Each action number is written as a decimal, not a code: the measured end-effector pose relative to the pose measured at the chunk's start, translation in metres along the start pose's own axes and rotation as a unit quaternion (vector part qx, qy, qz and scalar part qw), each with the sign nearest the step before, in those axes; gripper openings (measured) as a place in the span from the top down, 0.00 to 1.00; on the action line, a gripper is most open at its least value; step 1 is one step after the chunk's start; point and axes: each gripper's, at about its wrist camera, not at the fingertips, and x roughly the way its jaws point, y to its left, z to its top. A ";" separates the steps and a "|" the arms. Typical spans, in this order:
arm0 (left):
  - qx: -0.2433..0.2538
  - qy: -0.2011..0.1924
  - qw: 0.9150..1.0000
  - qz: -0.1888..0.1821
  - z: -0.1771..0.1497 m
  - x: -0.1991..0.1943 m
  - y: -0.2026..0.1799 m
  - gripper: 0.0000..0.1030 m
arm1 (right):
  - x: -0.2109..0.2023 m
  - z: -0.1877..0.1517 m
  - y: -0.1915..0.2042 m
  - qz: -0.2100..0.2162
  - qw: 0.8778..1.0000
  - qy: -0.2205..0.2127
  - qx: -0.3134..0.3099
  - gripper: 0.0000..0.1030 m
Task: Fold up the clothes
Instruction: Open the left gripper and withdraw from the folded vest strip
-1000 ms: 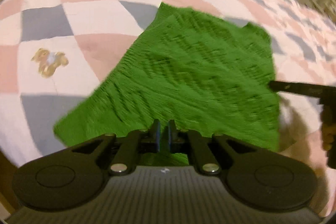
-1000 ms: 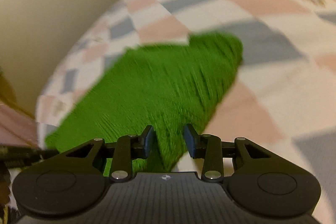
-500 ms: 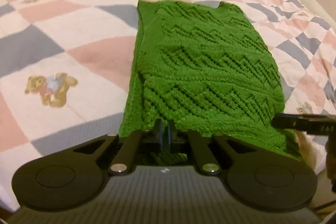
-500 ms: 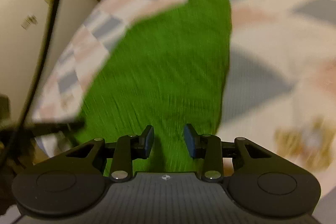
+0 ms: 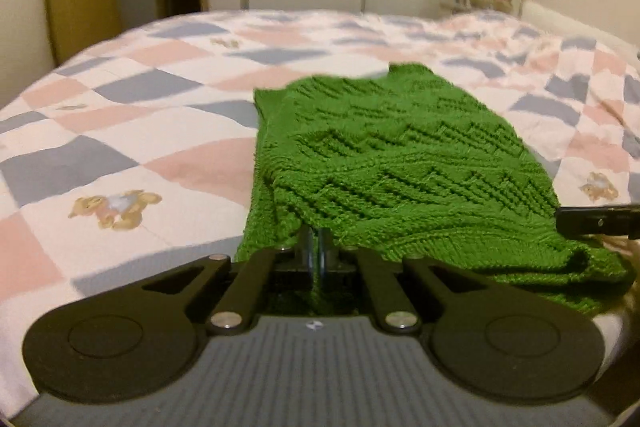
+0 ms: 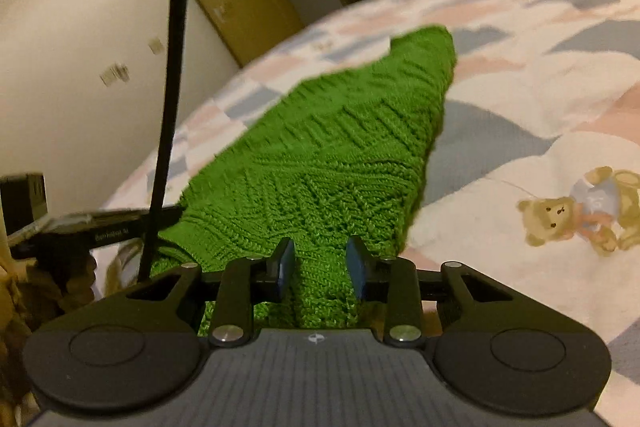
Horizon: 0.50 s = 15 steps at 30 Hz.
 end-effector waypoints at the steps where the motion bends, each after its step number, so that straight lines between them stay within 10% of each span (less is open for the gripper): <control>1: -0.010 0.005 1.000 0.010 0.000 -0.008 -0.004 0.97 | -0.003 -0.003 0.003 -0.004 1.000 -0.011 -0.002 0.68; 15: -0.046 0.051 0.997 0.034 -0.002 -0.102 -0.047 0.80 | -0.105 -0.026 0.064 -0.059 0.997 -0.048 0.015 0.58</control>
